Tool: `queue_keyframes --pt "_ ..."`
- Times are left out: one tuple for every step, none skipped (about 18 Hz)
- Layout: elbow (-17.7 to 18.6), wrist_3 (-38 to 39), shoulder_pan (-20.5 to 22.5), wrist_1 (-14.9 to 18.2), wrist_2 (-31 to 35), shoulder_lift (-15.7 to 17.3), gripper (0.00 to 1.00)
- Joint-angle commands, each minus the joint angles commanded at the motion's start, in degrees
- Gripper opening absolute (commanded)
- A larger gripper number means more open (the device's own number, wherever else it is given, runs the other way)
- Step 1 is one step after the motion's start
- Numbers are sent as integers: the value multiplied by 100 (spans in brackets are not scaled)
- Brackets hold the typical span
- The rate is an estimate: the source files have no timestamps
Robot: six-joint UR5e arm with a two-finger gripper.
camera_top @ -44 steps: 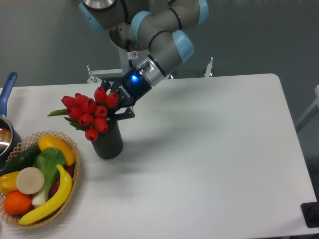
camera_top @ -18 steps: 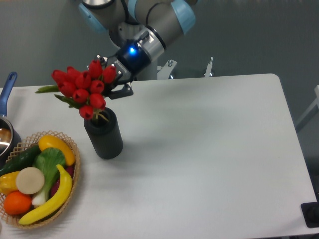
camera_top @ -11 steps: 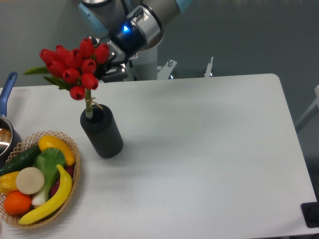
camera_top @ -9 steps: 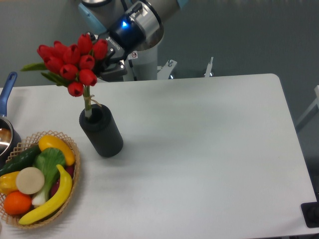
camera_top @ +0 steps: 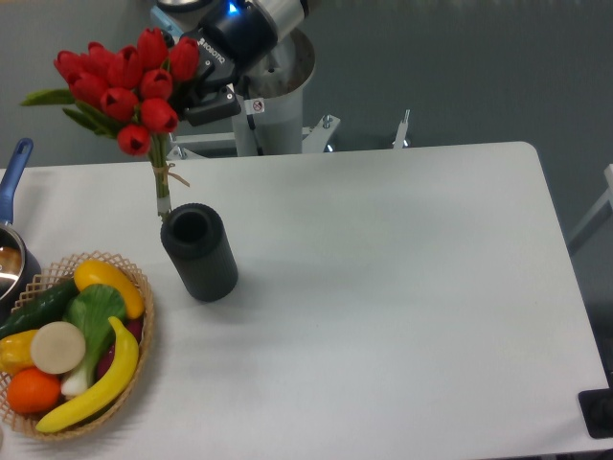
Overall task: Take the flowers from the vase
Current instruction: 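Lift the tulips straight up out of the black vase, then carry the held tulips away from the vase over the open table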
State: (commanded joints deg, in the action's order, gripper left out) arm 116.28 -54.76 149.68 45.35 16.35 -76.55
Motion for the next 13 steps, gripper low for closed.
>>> queue_keyframes --pt "0 0 0 0 9 0 26" --pt "-26 0 0 0 9 -9 26" --pt "-61 0 26 0 35 -17 26" --pt "-79 -9 79 0 70 -17 26" --pt "-114 -17 131 0 88 -17 26" --pt "-158 -26 219 0 131 -26 26" --pt "-202 -35 315 0 184 -44 26" --pt "-237 -53 395 0 254 -61 26" --pt "-281 -53 465 0 359 -88 26" --pt "-307 -53 570 0 517 -105 26" --pt "-316 -44 641 0 684 -123 26" --pt "-316 -53 685 0 799 -166 25" --pt "-325 -53 746 0 896 -245 25"
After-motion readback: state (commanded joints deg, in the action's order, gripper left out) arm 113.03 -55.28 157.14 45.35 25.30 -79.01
